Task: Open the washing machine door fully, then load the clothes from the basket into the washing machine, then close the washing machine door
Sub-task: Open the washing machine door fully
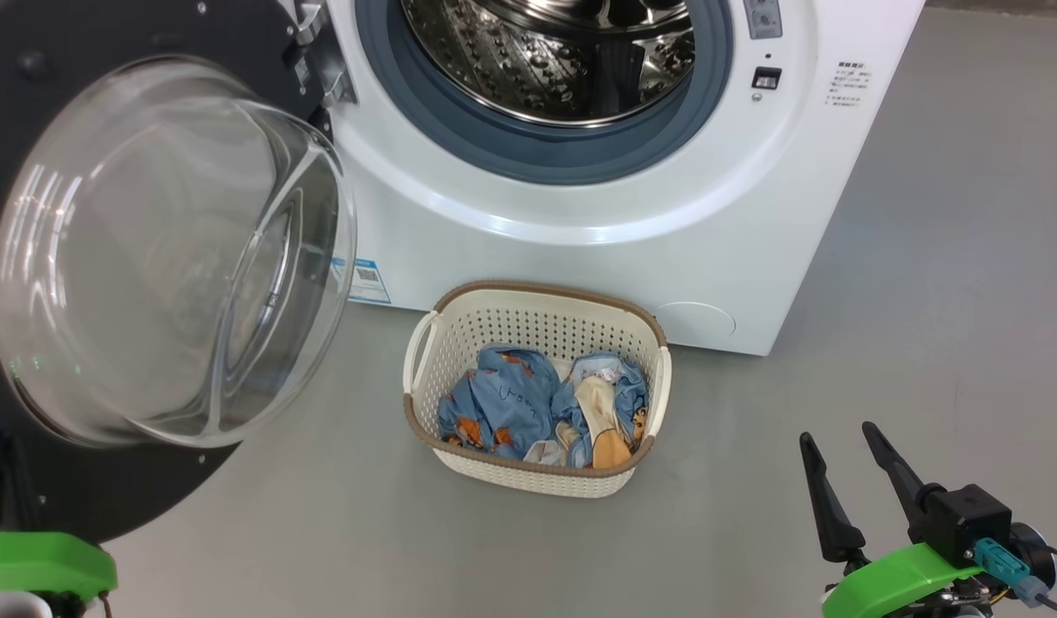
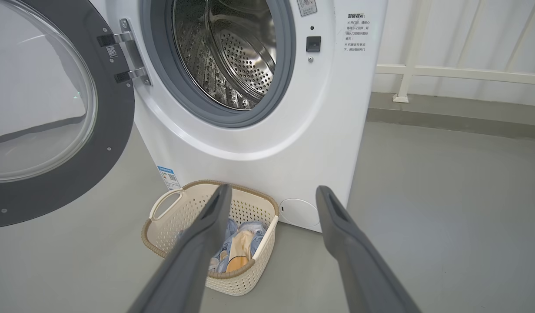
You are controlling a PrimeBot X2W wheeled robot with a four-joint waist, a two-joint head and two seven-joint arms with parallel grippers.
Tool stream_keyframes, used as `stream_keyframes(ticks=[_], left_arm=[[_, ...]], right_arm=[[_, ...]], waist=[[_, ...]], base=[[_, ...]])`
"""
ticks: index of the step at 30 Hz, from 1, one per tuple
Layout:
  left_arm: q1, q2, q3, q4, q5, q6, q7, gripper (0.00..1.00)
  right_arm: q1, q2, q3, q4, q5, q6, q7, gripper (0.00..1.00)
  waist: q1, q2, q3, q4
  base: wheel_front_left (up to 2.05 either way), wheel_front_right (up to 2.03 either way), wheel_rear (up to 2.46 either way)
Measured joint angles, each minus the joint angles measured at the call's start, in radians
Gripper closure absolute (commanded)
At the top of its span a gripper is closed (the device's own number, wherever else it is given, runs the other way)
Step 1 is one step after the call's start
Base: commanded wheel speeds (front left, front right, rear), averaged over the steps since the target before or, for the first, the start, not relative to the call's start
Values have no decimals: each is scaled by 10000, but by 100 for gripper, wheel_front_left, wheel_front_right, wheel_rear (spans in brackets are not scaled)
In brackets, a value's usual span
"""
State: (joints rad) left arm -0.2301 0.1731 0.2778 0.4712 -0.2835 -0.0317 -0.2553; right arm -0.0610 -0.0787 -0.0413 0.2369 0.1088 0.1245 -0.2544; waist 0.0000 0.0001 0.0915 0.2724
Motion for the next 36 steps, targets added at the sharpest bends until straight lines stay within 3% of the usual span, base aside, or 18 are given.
stream_keyframes(ticks=[7, 14, 16, 17, 18, 19, 36], left_arm=[[281, -468, -115, -1145, 397, -192, -2, 100], [898, -756, -819, -2334, 846, -523, -2, 98], [1020, -859, -1055, -2677, 907, -587, -2, 60], [1089, -903, -1149, -2821, 959, -614, -2, 51], [1141, -941, -1229, -2934, 961, -616, -4, 21], [1206, -953, -1321, -3030, 963, -639, -4, 0], [2345, -1110, -2336, -3369, 826, -892, -2, 0]], right_arm=[[33, 35, -40, -2, 104, 0, 0, 0], [269, 65, -52, -29, 102, 0, 0, 0], [269, 67, -50, -44, 102, 0, 0, 0], [269, 69, -50, -50, 102, 0, 0, 0], [269, 69, -46, -50, 102, 0, 0, 0], [269, 73, -46, -58, 102, 0, 0, 0], [485, 90, -15, -301, 102, 0, 0, 0]], waist=[[0, 0, -188, -54], [0, 0, -371, -296], [-1, 0, -398, -369], [0, 0, -408, -408], [0, 0, -417, -448], [0, 0, -426, -491], [0, 0, -723, -1427]], base=[[0, 0, 0], [0, 0, 0], [0, 0, 0], [0, 0, 0], [0, 0, 0], [0, 0, 0], [0, 0, 0]])
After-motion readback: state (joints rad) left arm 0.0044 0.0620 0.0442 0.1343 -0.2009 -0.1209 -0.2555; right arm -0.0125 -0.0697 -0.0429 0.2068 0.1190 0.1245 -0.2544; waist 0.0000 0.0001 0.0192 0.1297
